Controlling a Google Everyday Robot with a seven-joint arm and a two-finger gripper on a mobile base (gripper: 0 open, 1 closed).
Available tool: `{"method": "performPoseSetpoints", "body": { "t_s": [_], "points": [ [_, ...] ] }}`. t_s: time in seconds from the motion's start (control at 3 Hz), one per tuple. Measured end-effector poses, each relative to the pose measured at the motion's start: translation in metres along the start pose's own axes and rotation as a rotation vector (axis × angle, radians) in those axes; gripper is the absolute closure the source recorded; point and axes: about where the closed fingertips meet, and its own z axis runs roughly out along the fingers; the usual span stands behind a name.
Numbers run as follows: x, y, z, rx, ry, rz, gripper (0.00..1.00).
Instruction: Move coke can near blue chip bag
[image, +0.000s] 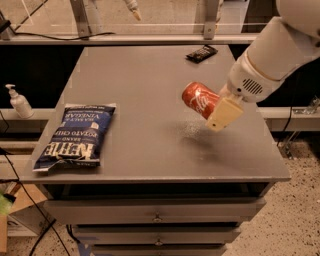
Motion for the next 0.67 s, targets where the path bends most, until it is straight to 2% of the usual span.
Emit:
{"method": "performPoseSetpoints", "body": {
  "t_s": [0.33, 0.67],
  "points": [
    [-0.037, 0.018, 0.001, -0.049, -0.056, -0.128, 1.0],
    [-0.068, 0.029, 0.015, -0.119, -0.11, -0.226, 1.0]
  ]
}}
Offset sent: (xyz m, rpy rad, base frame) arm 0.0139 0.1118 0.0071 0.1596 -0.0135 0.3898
